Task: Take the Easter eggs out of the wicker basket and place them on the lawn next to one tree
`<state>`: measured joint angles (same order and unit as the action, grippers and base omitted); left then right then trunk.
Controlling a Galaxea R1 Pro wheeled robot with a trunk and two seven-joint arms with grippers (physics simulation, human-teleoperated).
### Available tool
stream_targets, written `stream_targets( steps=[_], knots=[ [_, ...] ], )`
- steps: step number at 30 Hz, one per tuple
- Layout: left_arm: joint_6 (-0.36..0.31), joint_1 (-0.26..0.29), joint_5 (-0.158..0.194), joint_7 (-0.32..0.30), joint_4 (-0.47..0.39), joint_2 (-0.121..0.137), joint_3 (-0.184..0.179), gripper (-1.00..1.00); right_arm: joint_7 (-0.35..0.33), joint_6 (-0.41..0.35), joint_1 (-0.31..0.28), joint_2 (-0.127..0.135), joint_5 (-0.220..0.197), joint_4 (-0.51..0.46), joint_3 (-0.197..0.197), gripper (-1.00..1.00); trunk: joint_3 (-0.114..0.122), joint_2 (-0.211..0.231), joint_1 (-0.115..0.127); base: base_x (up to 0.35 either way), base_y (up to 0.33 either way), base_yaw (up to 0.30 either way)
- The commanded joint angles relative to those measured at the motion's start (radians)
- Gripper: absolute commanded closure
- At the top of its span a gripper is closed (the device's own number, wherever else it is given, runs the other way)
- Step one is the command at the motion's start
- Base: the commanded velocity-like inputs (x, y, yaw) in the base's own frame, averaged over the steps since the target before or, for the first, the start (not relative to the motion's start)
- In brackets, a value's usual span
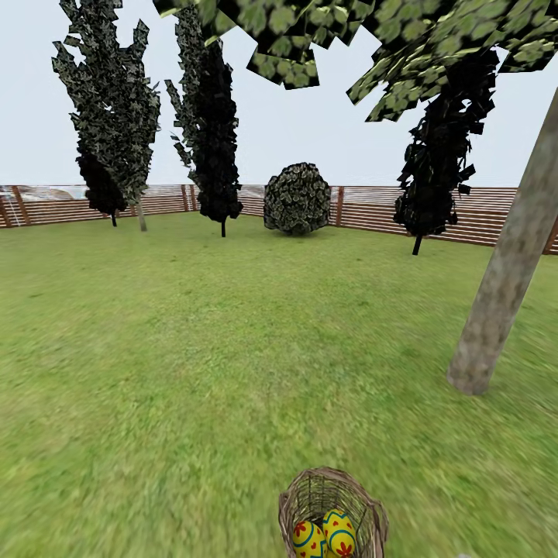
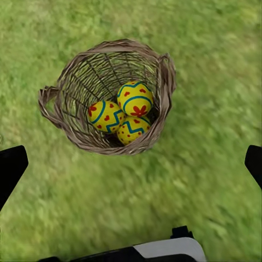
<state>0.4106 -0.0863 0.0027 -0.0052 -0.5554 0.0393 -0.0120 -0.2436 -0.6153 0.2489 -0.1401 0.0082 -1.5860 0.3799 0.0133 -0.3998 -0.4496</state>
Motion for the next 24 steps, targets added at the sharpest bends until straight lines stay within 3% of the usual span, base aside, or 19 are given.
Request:
stream_targets(
  steps=[1, 5, 10, 24],
  knots=[
    [-0.01, -0.011, 0.002, -0.001, -0.024, 0.003, -0.001, -1.0, -0.006, -0.005, -0.001, -0.001, 0.0, -0.001, 0.002, -1.0, 0.0, 0.0, 0.0, 0.0, 0.0, 0.0],
    [-0.076, -0.041, 0.008, -0.002, -0.104, 0.009, 0.001, -1.0, -0.006, -0.008, -0.006, 0.002, -0.001, -0.001, 0.003, -1.0, 0.0, 0.0, 0.0, 0.0, 0.0, 0.0],
    [-0.104, -0.049, 0.01, -0.002, -0.13, 0.011, 0.002, -1.0, -0.008, -0.008, -0.008, 0.01, -0.007, -0.002, 0.011, -1.0, 0.0, 0.0, 0.0, 0.0, 0.0, -0.001],
    [-0.112, -0.052, 0.005, 0.001, -0.179, 0.011, 0.003, -1.0, -0.063, -0.025, -0.009, 0.023, -0.011, -0.002, 0.016, -1.0, 0.011, 0.0, 0.0, 0.062, 0.0, -0.122]
  ],
)
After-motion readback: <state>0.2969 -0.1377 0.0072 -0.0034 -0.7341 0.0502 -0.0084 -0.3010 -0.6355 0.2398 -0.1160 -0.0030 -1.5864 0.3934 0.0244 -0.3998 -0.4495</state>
